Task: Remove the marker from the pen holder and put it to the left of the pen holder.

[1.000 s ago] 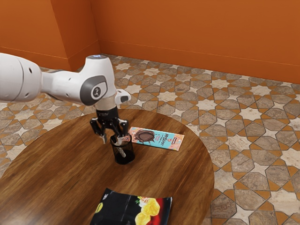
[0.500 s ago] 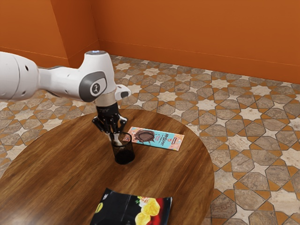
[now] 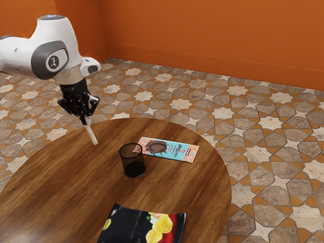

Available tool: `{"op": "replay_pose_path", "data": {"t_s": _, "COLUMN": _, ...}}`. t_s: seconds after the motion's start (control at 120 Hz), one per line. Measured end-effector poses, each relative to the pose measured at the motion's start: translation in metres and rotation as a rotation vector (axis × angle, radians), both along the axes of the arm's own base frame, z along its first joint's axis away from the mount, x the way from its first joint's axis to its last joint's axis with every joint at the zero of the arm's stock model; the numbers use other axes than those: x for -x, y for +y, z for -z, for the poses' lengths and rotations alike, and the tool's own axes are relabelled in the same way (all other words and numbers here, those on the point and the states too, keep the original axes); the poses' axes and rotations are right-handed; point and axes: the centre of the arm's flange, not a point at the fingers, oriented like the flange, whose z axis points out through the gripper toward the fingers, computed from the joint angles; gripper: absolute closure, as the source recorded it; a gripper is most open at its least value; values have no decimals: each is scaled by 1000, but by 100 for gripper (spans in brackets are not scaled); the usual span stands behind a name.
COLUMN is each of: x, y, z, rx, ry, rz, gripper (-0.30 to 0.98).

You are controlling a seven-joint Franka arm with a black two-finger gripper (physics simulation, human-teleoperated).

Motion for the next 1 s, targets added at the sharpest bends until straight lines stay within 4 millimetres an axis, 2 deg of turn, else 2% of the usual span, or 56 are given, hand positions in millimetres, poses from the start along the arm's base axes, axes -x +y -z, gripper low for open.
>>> {"op": "replay_pose_path", "data": {"t_s": 0.025, "x": 1, "y": 4, "z": 8, "rx": -8, "ry": 18, "rz": -2, "gripper": 73}}
{"op": "replay_pose_path", "data": {"t_s": 0.092, "x": 3, "y": 8, "z": 45, "rx": -25, "ry": 63, "rz": 8, "gripper": 73}}
{"op": "replay_pose_path", "data": {"t_s": 0.183, "x": 21, "y": 21, "z": 108, "rx": -35, "ry": 72, "rz": 16, "gripper": 74}}
{"op": "replay_pose_path", "data": {"t_s": 0.242, "x": 23, "y": 36, "z": 128, "rx": -43, "ry": 20, "rz": 4, "gripper": 75}}
{"op": "replay_pose_path", "data": {"t_s": 0.333, "x": 17, "y": 47, "z": 135, "rx": -60, "ry": -91, "rz": 4, "gripper": 76}}
{"op": "replay_pose_path", "data": {"t_s": 0.475, "x": 17, "y": 44, "z": 161, "rx": -75, "ry": -199, "rz": 35, "gripper": 76}}
{"op": "replay_pose_path", "data": {"t_s": 0.55, "x": 15, "y": 41, "z": 163, "rx": -77, "ry": -241, "rz": 52, "gripper": 60}}
{"op": "replay_pose_path", "data": {"t_s": 0.65, "x": 13, "y": 37, "z": 156, "rx": -80, "ry": -285, "rz": 75, "gripper": 39}}
{"op": "replay_pose_path", "data": {"t_s": 0.775, "x": 10, "y": 34, "z": 151, "rx": -73, "ry": -306, "rz": 90, "gripper": 23}}
{"op": "replay_pose_path", "data": {"t_s": 0.792, "x": 8, "y": 34, "z": 145, "rx": -72, "ry": -313, "rz": 91, "gripper": 21}}
{"op": "replay_pose_path", "data": {"t_s": 0.825, "x": -4, "y": 37, "z": 111, "rx": -76, "ry": -346, "rz": 95, "gripper": 18}}
{"op": "replay_pose_path", "data": {"t_s": 0.867, "x": -40, "y": 47, "z": 15, "rx": -98, "ry": -417, "rz": 95, "gripper": 15}}
{"op": "replay_pose_path", "data": {"t_s": 0.9, "x": -53, "y": 56, "z": -63, "rx": -112, "ry": -451, "rz": 89, "gripper": 13}}
{"op": "replay_pose_path", "data": {"t_s": 0.917, "x": -53, "y": 59, "z": -100, "rx": -116, "ry": -459, "rz": 87, "gripper": 12}}
{"op": "replay_pose_path", "data": {"t_s": 0.95, "x": -46, "y": 59, "z": -160, "rx": -121, "ry": -453, "rz": 91, "gripper": 11}}
{"op": "replay_pose_path", "data": {"t_s": 0.975, "x": -39, "y": 52, "z": -189, "rx": -119, "ry": -431, "rz": 105, "gripper": 10}}
{"op": "replay_pose_path", "data": {"t_s": 1.0, "x": -33, "y": 40, "z": -204, "rx": -111, "ry": -392, "rz": 128, "gripper": 9}}
